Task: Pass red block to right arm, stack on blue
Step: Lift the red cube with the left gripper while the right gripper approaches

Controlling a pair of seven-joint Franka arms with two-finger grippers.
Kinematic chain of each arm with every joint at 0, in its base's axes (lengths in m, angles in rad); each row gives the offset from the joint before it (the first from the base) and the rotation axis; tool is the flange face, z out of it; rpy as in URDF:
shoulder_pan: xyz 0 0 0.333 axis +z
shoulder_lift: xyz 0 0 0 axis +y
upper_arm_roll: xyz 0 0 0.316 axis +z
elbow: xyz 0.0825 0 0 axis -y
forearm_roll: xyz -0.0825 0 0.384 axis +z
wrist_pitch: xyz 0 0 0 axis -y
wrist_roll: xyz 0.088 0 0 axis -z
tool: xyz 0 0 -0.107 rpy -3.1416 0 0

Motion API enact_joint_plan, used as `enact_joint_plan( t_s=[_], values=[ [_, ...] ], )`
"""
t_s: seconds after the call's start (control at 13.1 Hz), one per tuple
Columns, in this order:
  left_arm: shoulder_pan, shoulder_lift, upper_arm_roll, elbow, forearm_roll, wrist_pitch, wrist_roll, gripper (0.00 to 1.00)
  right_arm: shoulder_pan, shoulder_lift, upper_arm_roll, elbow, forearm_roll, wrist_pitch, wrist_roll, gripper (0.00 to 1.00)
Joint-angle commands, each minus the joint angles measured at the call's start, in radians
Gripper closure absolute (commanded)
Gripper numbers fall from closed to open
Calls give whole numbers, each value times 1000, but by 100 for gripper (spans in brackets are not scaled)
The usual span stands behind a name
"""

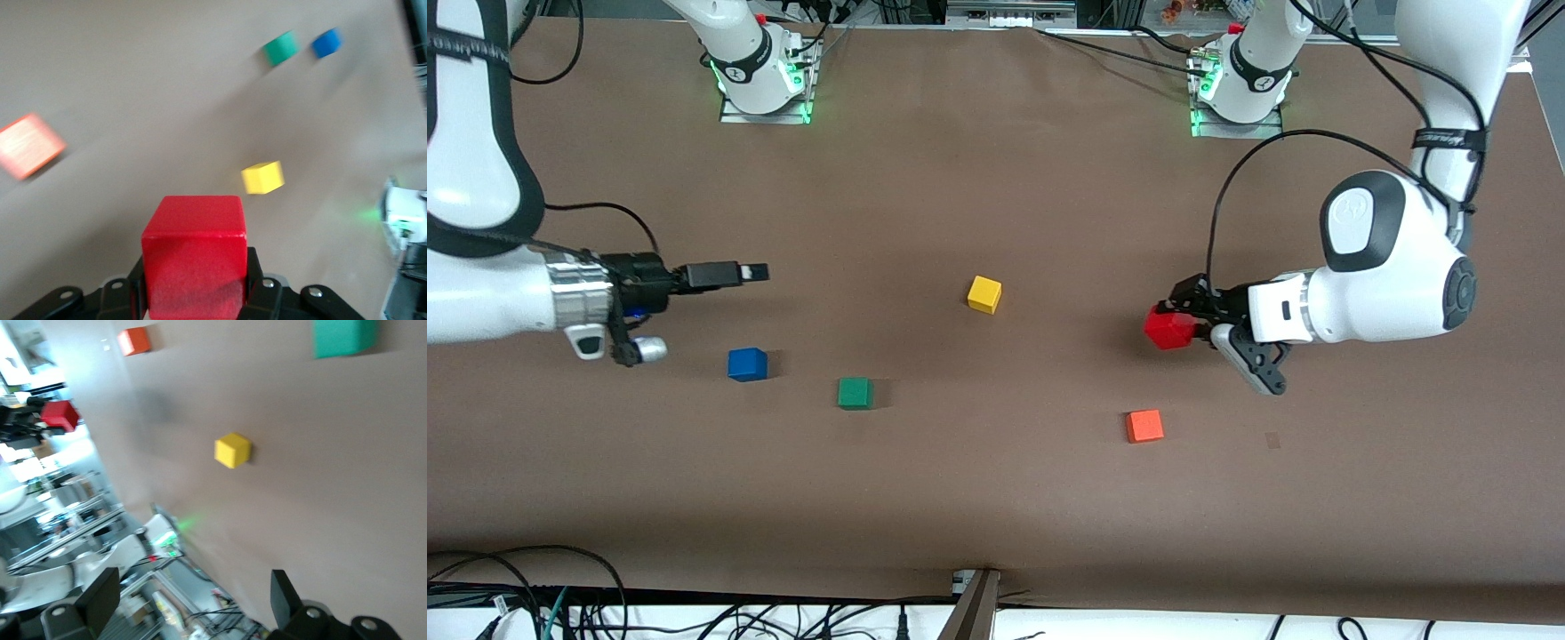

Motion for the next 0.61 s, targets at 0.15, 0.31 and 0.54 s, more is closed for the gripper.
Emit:
enact_joint_plan(
  t_s=[0.15,0.31,0.54],
  values=[
    [-29,49,-5,21,-302,-19,467,98,49,128,1,15,321,6,-49,0],
    [-47,105,-18,20,-460,-16,661,99,78,146,1,10,412,35,-50,0],
    [-121,165,-28,29,-713,34,877,100,146,166,1,-17,564,121,-50,0]
  ],
)
